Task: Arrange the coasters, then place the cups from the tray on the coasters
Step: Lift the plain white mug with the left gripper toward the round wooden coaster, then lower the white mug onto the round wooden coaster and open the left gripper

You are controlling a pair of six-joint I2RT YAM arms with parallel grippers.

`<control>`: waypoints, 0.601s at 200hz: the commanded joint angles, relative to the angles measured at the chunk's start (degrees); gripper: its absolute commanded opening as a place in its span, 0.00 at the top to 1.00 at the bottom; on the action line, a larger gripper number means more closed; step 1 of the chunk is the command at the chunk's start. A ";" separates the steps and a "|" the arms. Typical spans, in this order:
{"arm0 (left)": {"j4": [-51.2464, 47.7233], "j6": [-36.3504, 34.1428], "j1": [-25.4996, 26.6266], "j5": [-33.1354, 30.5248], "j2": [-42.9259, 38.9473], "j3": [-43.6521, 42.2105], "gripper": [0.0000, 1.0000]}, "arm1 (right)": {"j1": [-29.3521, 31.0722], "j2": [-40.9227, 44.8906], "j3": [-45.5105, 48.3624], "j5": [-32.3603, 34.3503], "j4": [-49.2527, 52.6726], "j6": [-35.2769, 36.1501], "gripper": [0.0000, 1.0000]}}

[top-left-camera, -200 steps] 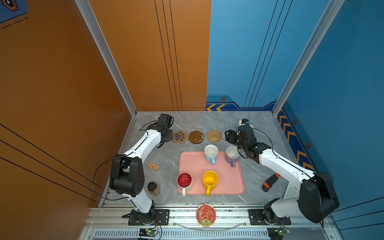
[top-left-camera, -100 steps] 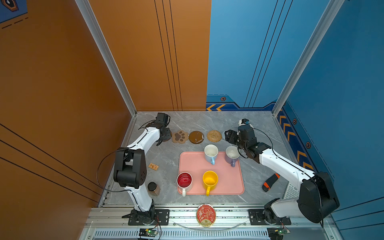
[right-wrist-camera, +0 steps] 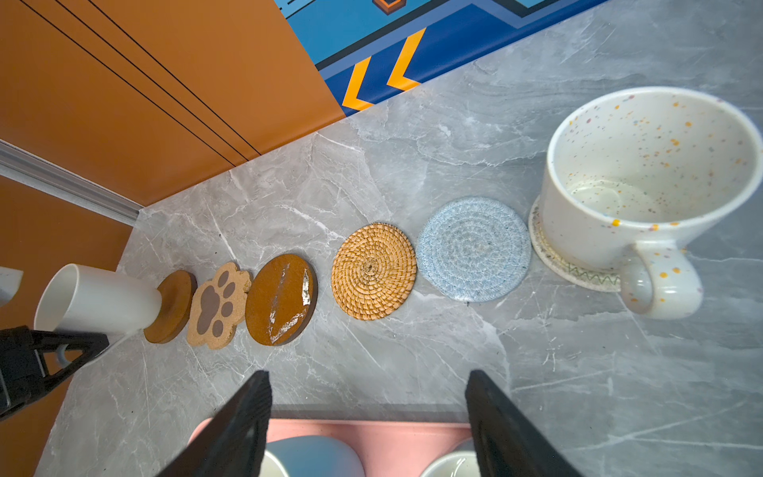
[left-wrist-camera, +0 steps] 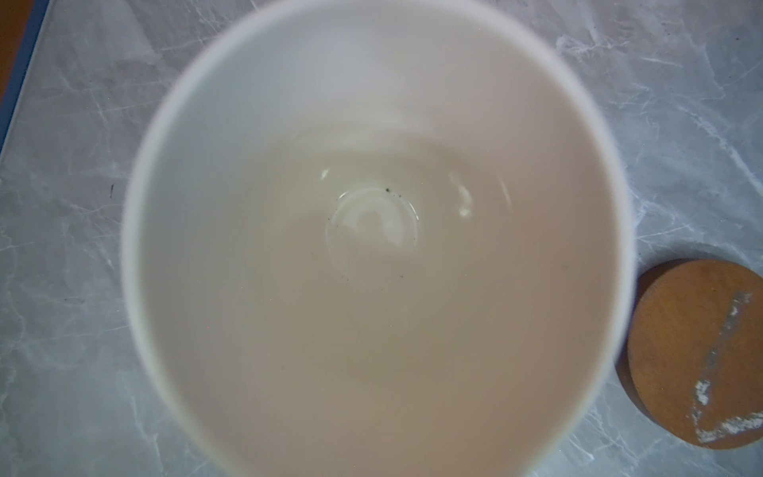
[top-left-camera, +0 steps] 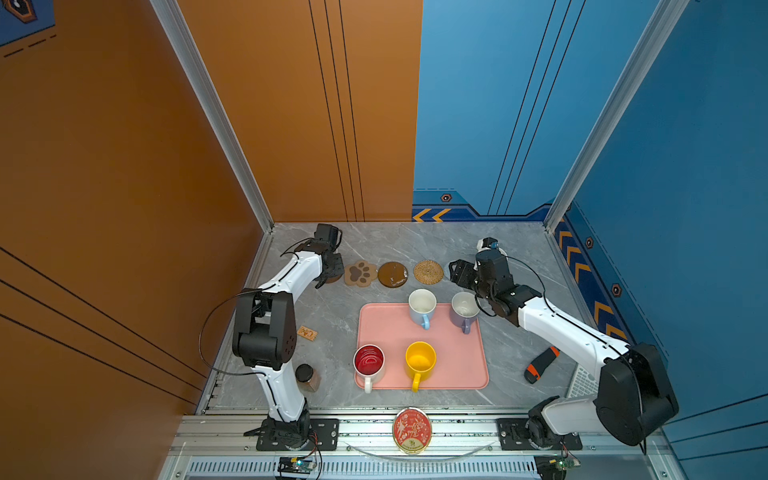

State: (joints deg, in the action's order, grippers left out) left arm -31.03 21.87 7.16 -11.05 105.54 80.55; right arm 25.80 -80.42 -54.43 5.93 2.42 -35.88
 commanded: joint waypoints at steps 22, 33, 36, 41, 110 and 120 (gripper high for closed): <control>2.20 -0.25 -0.65 -0.56 1.07 2.11 1.00 | -0.31 -0.96 -0.90 -1.01 0.00 0.68 0.27; 2.28 -0.25 -0.76 -0.61 1.11 2.06 1.00 | -0.31 -0.88 -0.85 -1.01 0.05 0.65 0.27; 2.28 -0.25 -0.78 -0.62 1.21 2.11 1.00 | -0.31 -0.90 -0.86 -1.01 0.05 0.64 0.27; 2.28 -0.25 -0.74 -0.64 1.31 2.13 1.00 | -0.31 -0.93 -0.85 -1.01 -0.04 0.66 0.27; 3.03 0.37 -1.01 -0.28 2.87 2.32 1.00 | -0.31 -1.58 -1.45 -1.88 0.04 0.69 0.27; 3.07 0.37 -1.02 -0.12 3.03 2.42 1.00 | -0.22 -1.72 -1.55 -1.97 -0.02 0.72 0.27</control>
State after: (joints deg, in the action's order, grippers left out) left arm -30.35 21.89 6.70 -11.05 108.40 80.55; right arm 25.80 -81.41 -54.48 5.02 2.42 -35.88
